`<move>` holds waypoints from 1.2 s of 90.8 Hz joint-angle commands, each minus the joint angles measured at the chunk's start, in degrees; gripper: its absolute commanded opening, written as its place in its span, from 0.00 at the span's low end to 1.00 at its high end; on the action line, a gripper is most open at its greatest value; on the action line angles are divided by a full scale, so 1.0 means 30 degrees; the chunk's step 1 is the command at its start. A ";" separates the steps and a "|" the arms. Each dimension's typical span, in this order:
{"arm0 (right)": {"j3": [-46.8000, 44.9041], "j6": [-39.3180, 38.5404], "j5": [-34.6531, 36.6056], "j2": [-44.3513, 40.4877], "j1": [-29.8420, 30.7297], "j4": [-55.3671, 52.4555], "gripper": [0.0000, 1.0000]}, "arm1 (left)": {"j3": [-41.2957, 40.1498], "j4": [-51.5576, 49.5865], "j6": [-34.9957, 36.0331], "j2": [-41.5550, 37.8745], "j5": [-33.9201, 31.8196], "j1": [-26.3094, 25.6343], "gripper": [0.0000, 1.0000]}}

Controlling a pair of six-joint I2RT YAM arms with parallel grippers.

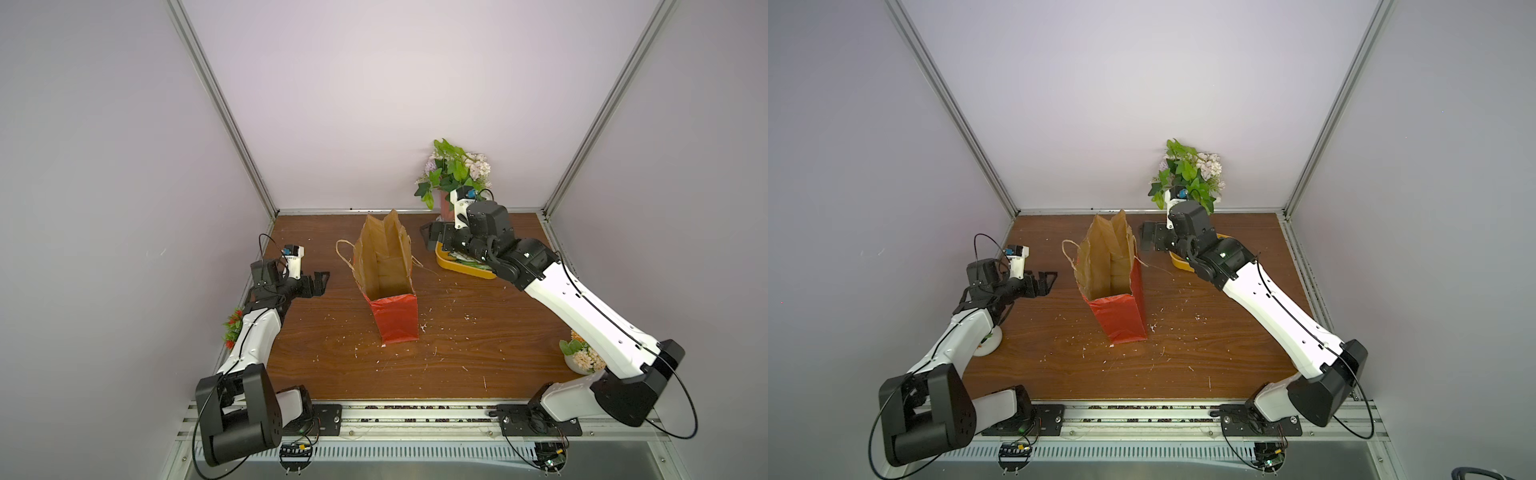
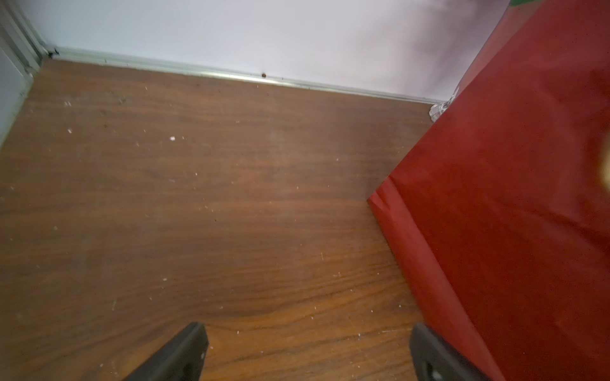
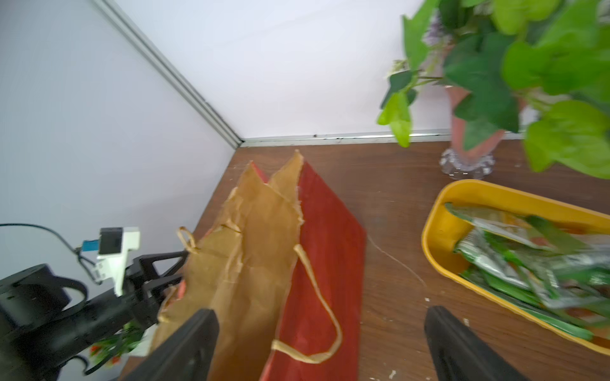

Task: Place the condiment packets inside the bag
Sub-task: Pick up the condiment packet from the storage box.

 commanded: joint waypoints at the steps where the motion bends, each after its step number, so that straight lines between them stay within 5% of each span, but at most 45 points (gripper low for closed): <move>1: -0.3230 -0.0260 0.2882 -0.1941 -0.0882 0.1845 1.00 | -0.0914 0.3689 -0.1174 0.0765 0.0640 0.0215 0.99; 25: -1.0843 0.3319 0.1234 -0.5556 -0.5923 0.5124 1.00 | -0.2423 0.7366 -0.1963 0.3273 0.1196 -0.0822 0.99; 47: -1.4690 0.5280 -0.0190 -0.5479 -0.9465 0.8662 1.00 | -0.2930 0.6922 -0.1673 0.2751 0.1352 -0.1220 0.99; 63: -1.5197 0.6031 -0.1614 -0.3834 -1.0241 1.1242 0.98 | -0.3210 0.6780 -0.1398 0.1978 0.1234 -0.1228 0.99; 93: -1.3593 0.6769 -0.2814 -0.0059 -1.1075 1.3317 0.73 | -0.3441 0.7107 -0.1123 0.1806 0.0949 -0.1222 0.99; 109: -1.2780 0.6914 -0.3269 0.1497 -1.1390 1.3654 0.72 | -0.3453 0.7160 -0.1076 0.1836 0.0755 -0.1221 0.99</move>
